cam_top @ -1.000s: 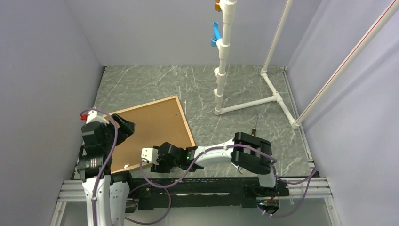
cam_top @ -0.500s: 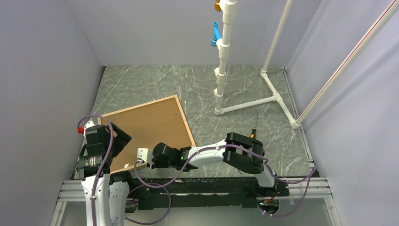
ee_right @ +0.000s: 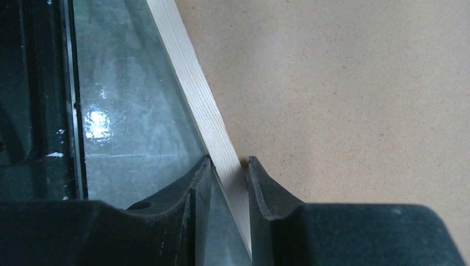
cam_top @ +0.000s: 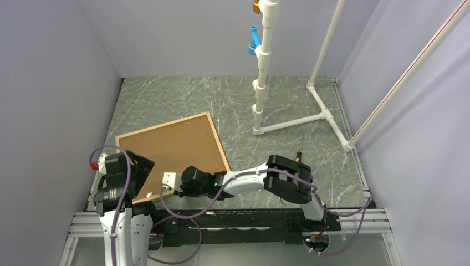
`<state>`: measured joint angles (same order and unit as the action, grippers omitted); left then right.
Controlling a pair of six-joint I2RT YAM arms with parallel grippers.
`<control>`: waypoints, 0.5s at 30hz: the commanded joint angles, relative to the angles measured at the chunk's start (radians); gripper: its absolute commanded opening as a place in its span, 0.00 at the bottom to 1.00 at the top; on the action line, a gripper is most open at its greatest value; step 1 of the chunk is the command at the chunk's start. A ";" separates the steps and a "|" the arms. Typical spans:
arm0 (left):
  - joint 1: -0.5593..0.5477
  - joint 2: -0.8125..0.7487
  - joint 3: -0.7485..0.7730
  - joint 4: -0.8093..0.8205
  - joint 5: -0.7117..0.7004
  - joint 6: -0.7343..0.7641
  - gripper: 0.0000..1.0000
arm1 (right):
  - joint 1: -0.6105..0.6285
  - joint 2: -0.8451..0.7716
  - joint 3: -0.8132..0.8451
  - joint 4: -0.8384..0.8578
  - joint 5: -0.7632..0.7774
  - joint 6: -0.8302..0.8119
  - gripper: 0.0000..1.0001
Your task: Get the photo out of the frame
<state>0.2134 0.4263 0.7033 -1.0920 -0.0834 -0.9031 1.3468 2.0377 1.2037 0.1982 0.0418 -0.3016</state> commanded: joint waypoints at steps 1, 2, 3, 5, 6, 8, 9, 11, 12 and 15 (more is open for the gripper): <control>0.001 -0.015 -0.081 0.064 0.101 -0.149 0.99 | -0.017 -0.088 -0.010 0.006 -0.021 0.125 0.00; 0.001 -0.032 -0.103 0.078 0.125 -0.170 0.99 | -0.021 -0.098 -0.016 0.020 0.010 0.151 0.00; 0.001 -0.046 -0.123 0.090 0.146 -0.189 0.99 | -0.030 -0.105 -0.017 0.027 0.050 0.181 0.00; 0.001 -0.072 -0.164 0.095 0.183 -0.237 0.99 | -0.056 -0.108 0.016 -0.003 0.071 0.230 0.00; 0.001 -0.083 -0.181 0.100 0.202 -0.259 0.99 | -0.072 -0.107 0.032 -0.025 0.056 0.250 0.00; 0.001 -0.105 -0.218 0.119 0.240 -0.307 0.99 | -0.085 -0.115 0.034 -0.022 -0.005 0.270 0.00; 0.000 -0.115 -0.236 0.137 0.255 -0.322 0.99 | -0.087 -0.121 0.027 -0.009 -0.029 0.271 0.00; 0.000 -0.130 -0.269 0.175 0.282 -0.332 0.99 | -0.085 -0.129 0.022 -0.001 -0.066 0.271 0.00; 0.001 -0.132 -0.281 0.184 0.291 -0.331 0.99 | -0.084 -0.129 0.020 -0.001 -0.077 0.275 0.00; 0.002 -0.136 -0.294 0.177 0.289 -0.323 0.98 | -0.085 -0.142 0.011 0.008 -0.085 0.281 0.00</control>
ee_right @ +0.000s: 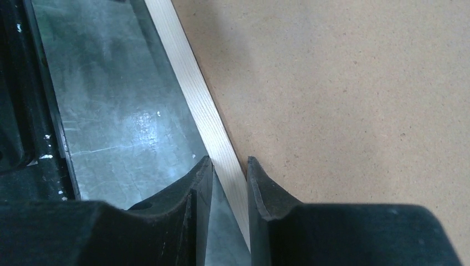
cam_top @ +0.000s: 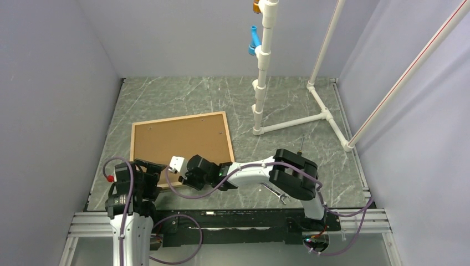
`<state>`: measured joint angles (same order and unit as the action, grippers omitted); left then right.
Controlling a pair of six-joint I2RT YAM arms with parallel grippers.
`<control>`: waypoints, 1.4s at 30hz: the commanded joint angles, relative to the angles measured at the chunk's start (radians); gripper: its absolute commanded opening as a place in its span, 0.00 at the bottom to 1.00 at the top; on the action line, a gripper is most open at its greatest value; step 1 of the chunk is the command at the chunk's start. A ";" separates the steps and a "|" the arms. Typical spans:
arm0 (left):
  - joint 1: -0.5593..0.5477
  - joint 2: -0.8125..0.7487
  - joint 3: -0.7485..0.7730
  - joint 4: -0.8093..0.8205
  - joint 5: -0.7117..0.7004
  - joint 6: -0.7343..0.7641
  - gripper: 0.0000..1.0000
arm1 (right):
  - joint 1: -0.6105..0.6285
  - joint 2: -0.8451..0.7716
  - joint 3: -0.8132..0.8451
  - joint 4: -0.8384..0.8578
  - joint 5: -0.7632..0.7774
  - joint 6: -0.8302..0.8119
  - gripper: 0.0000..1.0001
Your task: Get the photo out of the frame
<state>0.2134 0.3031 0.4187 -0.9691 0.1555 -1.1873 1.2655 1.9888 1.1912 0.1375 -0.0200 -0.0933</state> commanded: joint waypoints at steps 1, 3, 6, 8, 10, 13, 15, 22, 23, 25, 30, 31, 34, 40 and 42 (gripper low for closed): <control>0.001 -0.016 -0.011 0.052 0.047 -0.037 0.98 | -0.003 -0.097 0.025 0.066 -0.021 0.076 0.00; 0.001 -0.026 -0.017 0.055 0.055 -0.041 0.98 | -0.002 -0.103 0.034 0.055 -0.011 0.080 0.00; 0.000 -0.043 -0.036 0.076 0.081 -0.066 0.97 | -0.002 -0.105 0.053 0.038 -0.003 0.080 0.00; 0.002 -0.053 -0.050 0.099 0.098 -0.068 0.97 | -0.003 -0.108 0.055 0.033 -0.006 0.068 0.00; 0.001 -0.053 -0.052 0.129 0.113 -0.047 0.97 | -0.004 -0.110 0.057 0.024 -0.005 0.060 0.00; 0.001 -0.025 -0.033 0.166 0.144 0.017 0.97 | -0.003 -0.120 0.049 0.022 -0.013 0.051 0.00; 0.000 0.007 -0.009 0.167 0.156 0.061 0.96 | -0.003 -0.126 0.053 0.014 -0.008 0.047 0.00; 0.002 0.089 0.130 0.122 0.092 0.334 0.95 | -0.008 -0.161 0.053 0.003 -0.019 0.031 0.00; 0.003 0.093 0.150 0.099 0.069 0.349 0.96 | -0.010 -0.163 0.057 -0.001 -0.011 0.034 0.00; 0.000 0.088 0.167 0.069 0.053 0.357 0.96 | -0.016 -0.164 0.067 -0.007 -0.015 0.051 0.00; 0.001 0.030 0.118 0.094 0.120 0.285 0.99 | -0.029 -0.155 0.094 -0.016 -0.017 0.091 0.00; 0.001 0.013 0.103 0.101 0.133 0.266 0.99 | -0.030 -0.151 0.102 -0.023 -0.016 0.092 0.00; 0.002 -0.044 0.049 0.130 0.162 0.242 0.99 | -0.032 -0.144 0.119 -0.039 -0.015 0.092 0.00; 0.002 -0.200 -0.039 0.144 0.148 0.205 0.99 | -0.035 -0.143 0.128 -0.053 -0.037 0.092 0.00; 0.001 -0.250 -0.071 0.151 0.152 0.173 0.99 | -0.036 -0.141 0.129 -0.055 -0.037 0.092 0.00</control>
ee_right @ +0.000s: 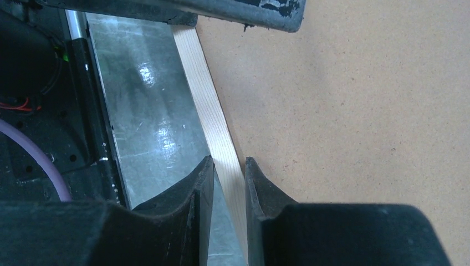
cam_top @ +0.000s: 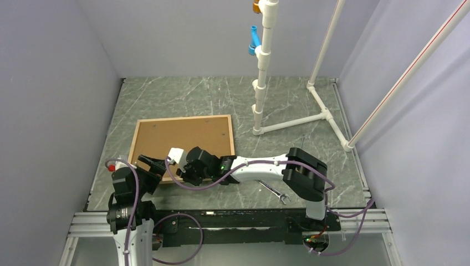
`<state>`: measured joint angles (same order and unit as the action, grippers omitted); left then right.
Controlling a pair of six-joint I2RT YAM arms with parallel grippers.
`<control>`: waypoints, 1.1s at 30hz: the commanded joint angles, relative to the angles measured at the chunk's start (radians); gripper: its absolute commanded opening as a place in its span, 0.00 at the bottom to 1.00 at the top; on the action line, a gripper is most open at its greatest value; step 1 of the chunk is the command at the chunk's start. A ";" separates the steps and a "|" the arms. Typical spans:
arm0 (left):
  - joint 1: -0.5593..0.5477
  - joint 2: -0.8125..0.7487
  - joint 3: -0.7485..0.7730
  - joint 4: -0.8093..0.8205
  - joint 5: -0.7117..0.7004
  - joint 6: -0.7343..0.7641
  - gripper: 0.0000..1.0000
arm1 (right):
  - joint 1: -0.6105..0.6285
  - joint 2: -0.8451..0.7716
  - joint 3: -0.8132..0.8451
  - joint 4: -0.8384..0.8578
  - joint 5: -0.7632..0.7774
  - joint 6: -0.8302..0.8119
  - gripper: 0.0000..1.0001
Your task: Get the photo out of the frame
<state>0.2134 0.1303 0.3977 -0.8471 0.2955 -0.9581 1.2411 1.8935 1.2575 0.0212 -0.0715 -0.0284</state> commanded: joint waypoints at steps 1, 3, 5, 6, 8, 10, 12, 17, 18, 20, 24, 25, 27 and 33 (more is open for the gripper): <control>0.001 -0.102 -0.064 0.033 0.015 -0.071 0.99 | -0.012 -0.046 0.062 0.063 0.015 0.027 0.00; 0.001 -0.126 -0.082 0.026 0.024 -0.099 0.99 | -0.014 -0.044 0.061 0.062 0.020 0.027 0.00; 0.001 -0.157 -0.068 -0.014 0.022 -0.116 0.99 | -0.013 -0.042 0.063 0.058 0.024 0.027 0.00; 0.002 -0.156 -0.046 -0.041 0.011 -0.111 0.99 | -0.012 -0.042 0.061 0.058 0.026 0.027 0.00; 0.001 -0.141 0.028 -0.125 -0.048 -0.085 0.99 | -0.013 -0.043 0.057 0.063 0.029 0.027 0.00; 0.001 -0.108 0.124 -0.199 -0.123 -0.042 0.99 | -0.013 -0.041 0.056 0.064 0.029 0.028 0.00; 0.000 -0.078 0.179 -0.254 -0.168 -0.021 0.99 | -0.014 -0.036 0.058 0.065 0.029 0.027 0.00; 0.001 -0.034 0.179 -0.334 -0.139 -0.105 0.99 | -0.013 -0.031 0.064 0.068 0.038 0.027 0.00; 0.001 -0.028 0.168 -0.346 -0.128 -0.135 0.99 | -0.013 -0.031 0.066 0.068 0.040 0.027 0.00; 0.001 -0.026 0.144 -0.341 -0.106 -0.175 0.99 | -0.014 -0.032 0.066 0.068 0.043 0.027 0.00; 0.000 -0.057 0.101 -0.326 -0.097 -0.246 0.99 | -0.015 -0.031 0.068 0.065 0.040 0.027 0.00; 0.000 -0.065 0.085 -0.323 -0.088 -0.267 0.99 | -0.018 -0.032 0.067 0.065 0.039 0.027 0.00; 0.001 -0.077 0.051 -0.318 -0.065 -0.308 0.99 | -0.019 -0.035 0.065 0.067 0.039 0.027 0.00; 0.001 -0.034 0.033 -0.325 -0.061 -0.329 0.99 | -0.031 -0.035 0.065 0.074 0.037 0.027 0.00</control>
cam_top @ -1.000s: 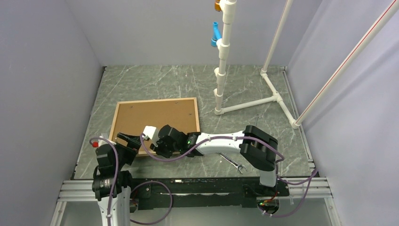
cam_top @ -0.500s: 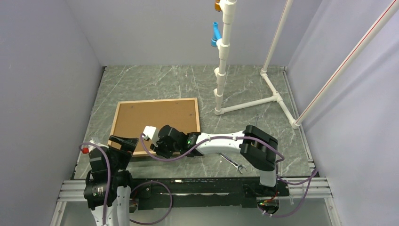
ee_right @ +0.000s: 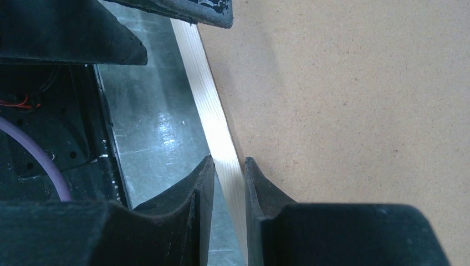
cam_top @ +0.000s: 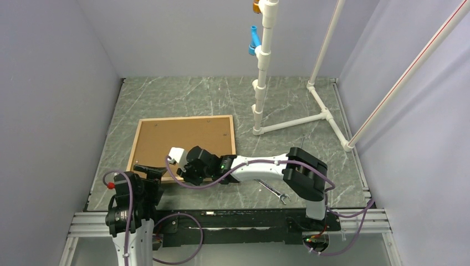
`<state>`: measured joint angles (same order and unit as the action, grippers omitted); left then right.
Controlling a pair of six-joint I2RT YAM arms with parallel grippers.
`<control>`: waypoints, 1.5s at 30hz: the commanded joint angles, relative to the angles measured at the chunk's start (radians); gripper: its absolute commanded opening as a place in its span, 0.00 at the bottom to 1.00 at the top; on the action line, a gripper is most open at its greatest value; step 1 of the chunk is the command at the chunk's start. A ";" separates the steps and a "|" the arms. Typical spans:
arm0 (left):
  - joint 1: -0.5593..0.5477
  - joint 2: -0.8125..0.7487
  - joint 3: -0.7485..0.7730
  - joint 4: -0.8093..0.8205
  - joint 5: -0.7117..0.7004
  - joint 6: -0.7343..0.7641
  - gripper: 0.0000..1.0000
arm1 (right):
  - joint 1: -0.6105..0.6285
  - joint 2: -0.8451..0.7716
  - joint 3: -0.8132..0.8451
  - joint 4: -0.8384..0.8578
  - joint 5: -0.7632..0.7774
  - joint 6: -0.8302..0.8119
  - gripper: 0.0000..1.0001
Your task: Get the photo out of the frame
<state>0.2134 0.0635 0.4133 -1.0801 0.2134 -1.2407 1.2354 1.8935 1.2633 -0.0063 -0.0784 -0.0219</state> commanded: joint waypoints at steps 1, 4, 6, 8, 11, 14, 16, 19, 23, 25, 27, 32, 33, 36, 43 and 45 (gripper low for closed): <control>0.001 0.053 0.028 -0.098 0.017 -0.038 0.99 | -0.029 -0.033 0.060 0.104 0.041 0.020 0.00; 0.001 0.112 0.054 -0.103 0.005 -0.022 1.00 | -0.034 -0.028 0.068 0.103 0.032 0.046 0.00; 0.001 0.138 0.043 -0.077 0.008 -0.025 0.99 | -0.034 -0.028 0.071 0.107 0.025 0.049 0.00; 0.001 0.151 0.008 -0.016 0.038 -0.039 0.96 | -0.034 -0.028 0.075 0.105 0.021 0.051 0.00; 0.001 0.152 -0.060 0.140 0.101 -0.029 0.95 | -0.039 -0.026 0.080 0.099 0.044 0.053 0.00; 0.001 0.145 -0.060 0.204 0.086 0.028 0.99 | -0.044 -0.023 0.087 0.085 0.030 0.037 0.00; 0.001 0.136 -0.057 0.225 0.061 0.058 0.99 | -0.045 -0.021 0.085 0.085 0.029 0.036 0.00; 0.001 0.114 -0.082 0.292 0.065 0.086 0.98 | -0.046 -0.018 0.083 0.082 0.033 0.036 0.00; 0.002 0.083 -0.119 0.340 0.044 0.085 0.95 | -0.056 -0.024 0.074 0.082 0.009 0.031 0.00; 0.002 0.069 -0.129 0.346 0.041 0.077 0.93 | -0.060 -0.025 0.071 0.083 0.006 0.036 0.00; 0.002 0.052 -0.129 0.353 0.030 0.078 0.91 | -0.061 -0.024 0.074 0.080 0.000 0.038 0.00; 0.001 0.021 -0.135 0.362 -0.013 0.104 0.84 | -0.069 -0.033 0.063 0.085 -0.014 0.039 0.00; 0.001 0.018 -0.142 0.371 -0.013 0.105 0.82 | -0.069 -0.035 0.060 0.085 -0.019 0.038 0.00; 0.002 0.018 -0.163 0.404 0.004 0.106 0.72 | -0.071 -0.036 0.059 0.081 -0.024 0.037 0.00; 0.002 0.024 -0.159 0.421 0.001 0.123 0.44 | -0.073 -0.036 0.066 0.065 -0.035 0.031 0.00; 0.001 0.015 -0.145 0.411 -0.011 0.128 0.36 | -0.073 -0.040 0.068 0.055 -0.035 0.031 0.00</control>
<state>0.2134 0.0929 0.2359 -0.7372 0.2104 -1.1347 1.1683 1.8942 1.2911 0.0082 -0.1143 -0.0040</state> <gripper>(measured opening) 0.420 0.250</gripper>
